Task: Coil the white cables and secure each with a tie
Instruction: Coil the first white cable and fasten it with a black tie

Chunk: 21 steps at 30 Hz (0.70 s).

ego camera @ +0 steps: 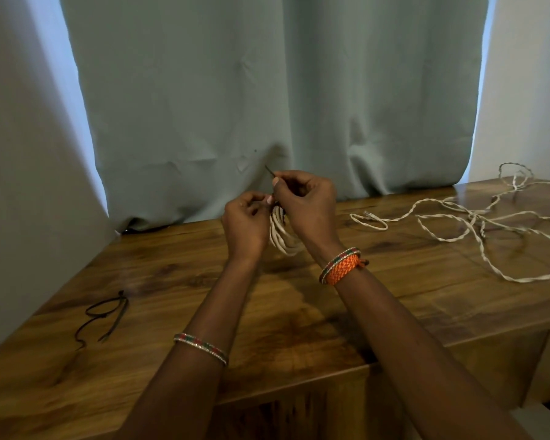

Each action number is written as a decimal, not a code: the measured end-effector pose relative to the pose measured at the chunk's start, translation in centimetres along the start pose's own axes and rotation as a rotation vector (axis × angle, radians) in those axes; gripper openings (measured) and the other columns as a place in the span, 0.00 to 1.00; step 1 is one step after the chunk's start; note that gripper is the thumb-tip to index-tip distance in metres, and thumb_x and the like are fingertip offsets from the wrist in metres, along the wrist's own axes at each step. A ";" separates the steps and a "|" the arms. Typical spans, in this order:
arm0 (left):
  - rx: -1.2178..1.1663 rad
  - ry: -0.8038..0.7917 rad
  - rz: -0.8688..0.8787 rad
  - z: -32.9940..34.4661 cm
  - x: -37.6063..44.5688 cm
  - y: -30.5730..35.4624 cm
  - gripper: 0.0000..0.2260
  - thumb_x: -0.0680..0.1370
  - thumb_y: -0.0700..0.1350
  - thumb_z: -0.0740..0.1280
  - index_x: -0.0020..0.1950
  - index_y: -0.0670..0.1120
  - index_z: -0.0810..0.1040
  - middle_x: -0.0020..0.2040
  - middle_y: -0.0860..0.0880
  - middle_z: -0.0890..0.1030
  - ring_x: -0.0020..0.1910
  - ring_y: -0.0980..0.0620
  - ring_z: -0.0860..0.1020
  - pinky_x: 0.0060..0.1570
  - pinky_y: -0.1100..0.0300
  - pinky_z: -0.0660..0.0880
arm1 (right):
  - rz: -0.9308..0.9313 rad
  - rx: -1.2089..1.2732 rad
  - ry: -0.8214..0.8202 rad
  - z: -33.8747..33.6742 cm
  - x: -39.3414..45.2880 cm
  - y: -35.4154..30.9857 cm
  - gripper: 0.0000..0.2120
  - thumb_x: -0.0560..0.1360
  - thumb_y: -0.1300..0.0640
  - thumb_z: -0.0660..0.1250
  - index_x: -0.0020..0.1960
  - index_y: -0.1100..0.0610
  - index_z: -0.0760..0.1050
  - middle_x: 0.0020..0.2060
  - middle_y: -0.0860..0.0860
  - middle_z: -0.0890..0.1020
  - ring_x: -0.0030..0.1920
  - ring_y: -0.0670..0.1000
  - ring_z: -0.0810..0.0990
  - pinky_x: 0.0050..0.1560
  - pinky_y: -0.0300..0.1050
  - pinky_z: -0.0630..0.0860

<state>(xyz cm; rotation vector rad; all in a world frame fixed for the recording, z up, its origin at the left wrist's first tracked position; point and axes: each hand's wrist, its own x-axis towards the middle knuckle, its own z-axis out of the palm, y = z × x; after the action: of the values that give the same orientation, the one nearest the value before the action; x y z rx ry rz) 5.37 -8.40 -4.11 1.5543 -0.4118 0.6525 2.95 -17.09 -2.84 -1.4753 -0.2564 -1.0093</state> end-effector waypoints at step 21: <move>-0.128 0.088 0.114 -0.7 1.1 0.1 0.06 0.76 0.35 0.66 0.42 0.44 0.79 0.36 0.52 0.80 0.35 0.63 0.79 0.40 0.68 0.75 | -0.133 -0.141 -0.103 -0.5 0.5 -0.3 0.05 0.74 0.59 0.69 0.43 0.59 0.83 0.33 0.51 0.83 0.35 0.49 0.81 0.37 0.44 0.79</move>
<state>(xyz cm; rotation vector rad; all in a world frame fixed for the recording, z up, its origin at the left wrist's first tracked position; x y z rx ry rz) 6.05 -7.55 -3.40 1.3830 -0.4699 0.7652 2.78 -17.66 -2.36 -1.6588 -0.3677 -1.0772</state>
